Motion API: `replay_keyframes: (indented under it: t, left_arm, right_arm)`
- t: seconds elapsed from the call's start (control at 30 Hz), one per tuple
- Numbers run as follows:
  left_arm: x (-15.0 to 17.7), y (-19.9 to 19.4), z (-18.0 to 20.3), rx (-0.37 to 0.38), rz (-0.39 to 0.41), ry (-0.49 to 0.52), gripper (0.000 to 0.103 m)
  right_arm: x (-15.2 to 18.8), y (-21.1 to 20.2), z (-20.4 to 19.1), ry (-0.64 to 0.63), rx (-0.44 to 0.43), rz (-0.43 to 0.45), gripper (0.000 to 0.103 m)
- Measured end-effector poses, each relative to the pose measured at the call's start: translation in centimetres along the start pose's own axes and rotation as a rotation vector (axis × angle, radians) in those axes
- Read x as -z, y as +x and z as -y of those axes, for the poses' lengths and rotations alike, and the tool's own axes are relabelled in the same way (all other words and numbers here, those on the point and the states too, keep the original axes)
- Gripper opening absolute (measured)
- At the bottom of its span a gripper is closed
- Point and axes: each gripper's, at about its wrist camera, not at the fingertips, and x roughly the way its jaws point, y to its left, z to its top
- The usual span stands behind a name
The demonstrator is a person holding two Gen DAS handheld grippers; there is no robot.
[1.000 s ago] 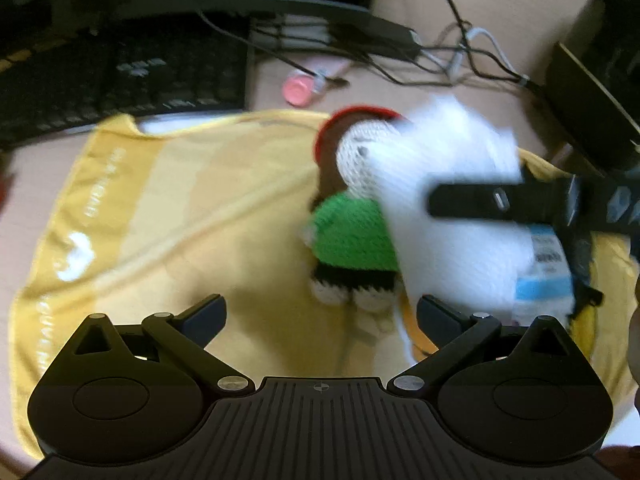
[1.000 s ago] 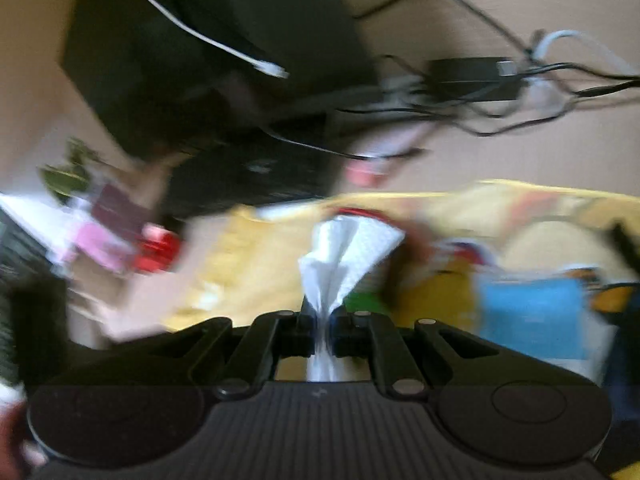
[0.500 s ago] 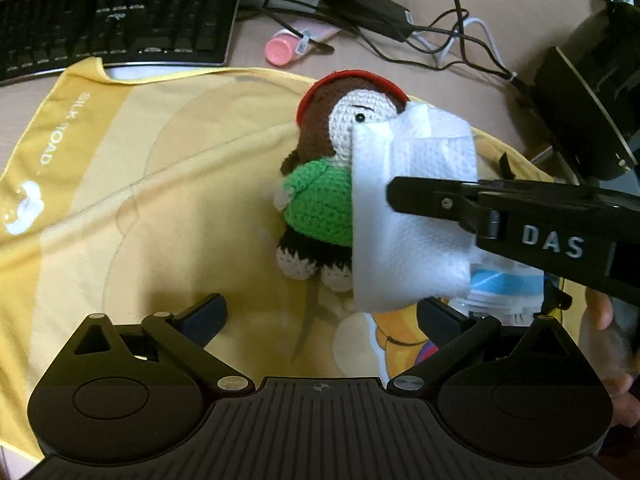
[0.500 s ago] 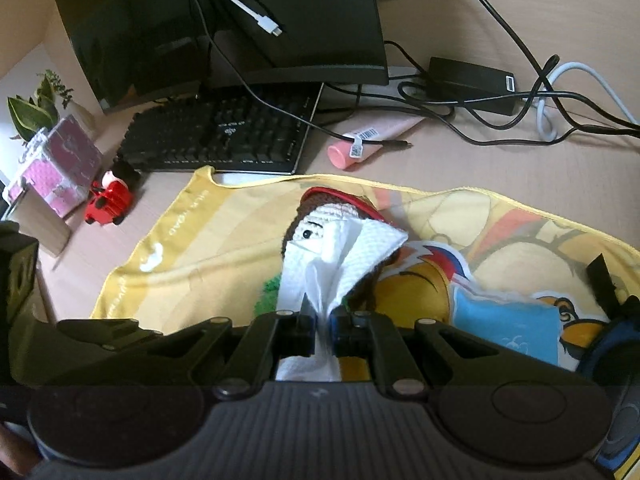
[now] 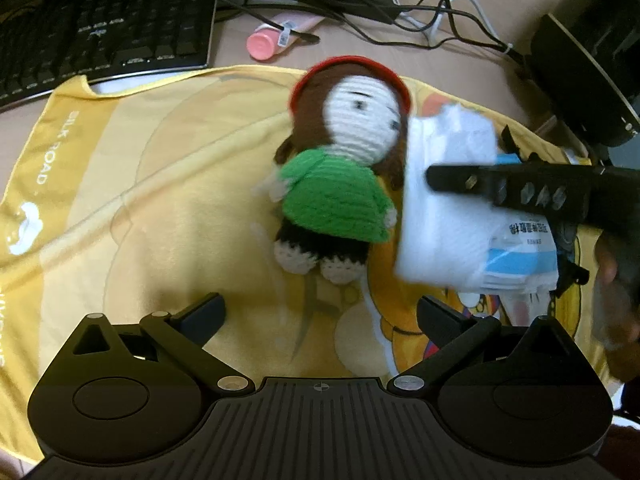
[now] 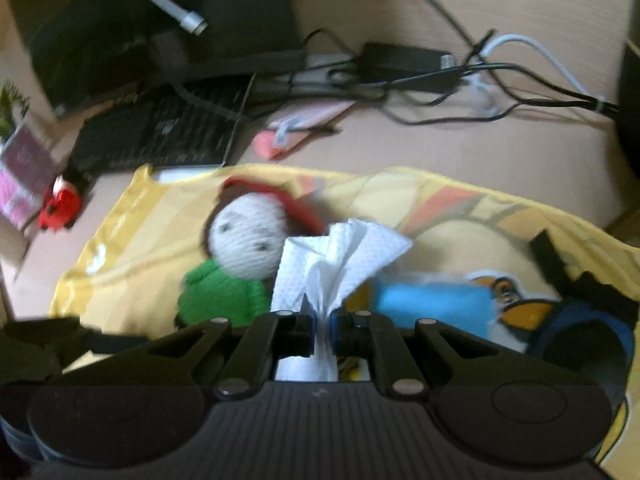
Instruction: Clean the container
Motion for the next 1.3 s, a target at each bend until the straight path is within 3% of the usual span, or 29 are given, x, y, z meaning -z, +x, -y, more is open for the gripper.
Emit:
replay_keyframes:
  t: [0.13, 0.23, 0.33, 0.4, 0.6, 0.77, 0.93, 1.1, 1.3]
  left_arm:
    - [-0.7, -1.2, -0.2, 0.017, 0.069, 0.027, 0.103]
    - [-1.8, -2.3, 0.7, -0.028, 0.159, 0.127, 0.103]
    - [-3.1, -1.6, 1.1, -0.005, 0.177, 0.167, 0.103]
    - [-3.6, -0.8, 1.1, 0.012, 0.158, 0.165, 0.103]
    - [-3.8, 0.5, 1.3, 0.018, 0.122, 0.182, 0.103]
    - [-4.1, 1.5, 1.1, 0.127, 0.072, 0.167, 0.103]
    - [-3.7, 1.6, 1.6, 0.192, 0.073, 0.189, 0.103]
    - [-3.4, 0.7, 1.1, 0.333, 0.123, 0.155, 0.103]
    - [-2.8, 0.7, 0.6, 0.363, 0.150, 0.159, 0.103]
  right_arm:
    - [-3.0, -2.6, 0.4, 0.037, -0.077, 0.087, 0.008]
    - [-5.6, -3.6, -0.5, 0.025, -0.140, 0.143, 0.008]
    - [-7.6, -2.1, -1.8, -0.008, -0.191, 0.127, 0.008]
    - [-7.9, -0.1, -2.5, -0.037, -0.168, 0.087, 0.008]
    - [-5.6, 1.3, -0.6, 0.009, -0.099, 0.022, 0.008]
    - [-3.5, 0.6, 1.0, 0.011, -0.034, -0.003, 0.008]
    - [-1.4, 1.2, 2.3, 0.065, 0.018, -0.045, 0.008]
    - [-0.1, 0.9, 2.0, 0.103, -0.082, -0.059, 0.009]
    - [0.2, 2.1, 1.5, 0.132, -0.158, -0.085, 0.011]
